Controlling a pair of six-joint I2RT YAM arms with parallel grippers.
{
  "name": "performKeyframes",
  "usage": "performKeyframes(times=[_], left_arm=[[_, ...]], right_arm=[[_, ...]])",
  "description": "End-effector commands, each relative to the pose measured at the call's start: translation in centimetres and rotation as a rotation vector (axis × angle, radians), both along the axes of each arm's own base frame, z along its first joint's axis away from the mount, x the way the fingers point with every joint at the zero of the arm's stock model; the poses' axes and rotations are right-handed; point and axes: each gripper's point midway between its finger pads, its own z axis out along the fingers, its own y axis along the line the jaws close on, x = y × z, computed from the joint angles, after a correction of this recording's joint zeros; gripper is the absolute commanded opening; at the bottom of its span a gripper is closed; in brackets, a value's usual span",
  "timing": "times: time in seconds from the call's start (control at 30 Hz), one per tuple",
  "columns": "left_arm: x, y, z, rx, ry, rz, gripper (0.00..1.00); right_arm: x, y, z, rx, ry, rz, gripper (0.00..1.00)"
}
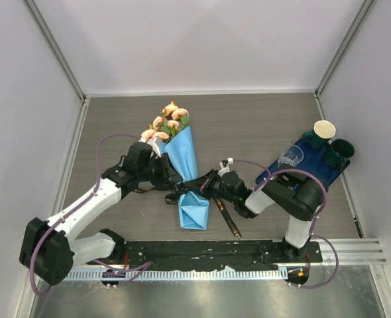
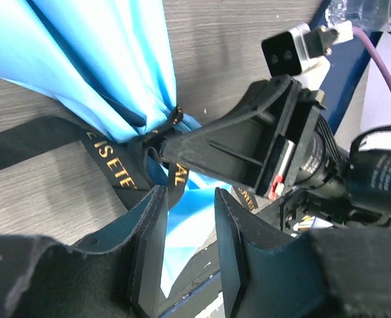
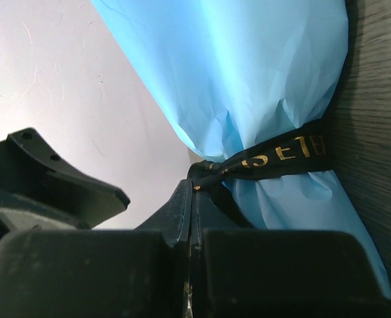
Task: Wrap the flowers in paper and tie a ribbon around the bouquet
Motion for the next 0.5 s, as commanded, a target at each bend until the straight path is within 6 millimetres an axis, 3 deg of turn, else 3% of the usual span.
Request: performKeyframes(times=[0.0,0.3,0.43,0.47], left_arm=[[1.5,-0.4,-0.3,0.031,0.026,0.009,0.39],[2.4,-0.9,-4.0,0.111,0.096,-0.039,0.40],[3.1,-0.8,-4.2,0.121,0.073,-0.022,0.36],[3.2,-0.9,-4.2,0.115,0.072,-0.024,0.30]], right_arm=[[0.5,0.0,2.1,0.052,-0.081,-0.016,0.00],[-0.1,0.1,1.6,0.026,-0.076,0.006,0.08],[-0.2,0.0,1.6,0.027,-0.075,0.007,0.08],[-0.2,0.0,1.5,0.025,-0.078,0.008,0.06]])
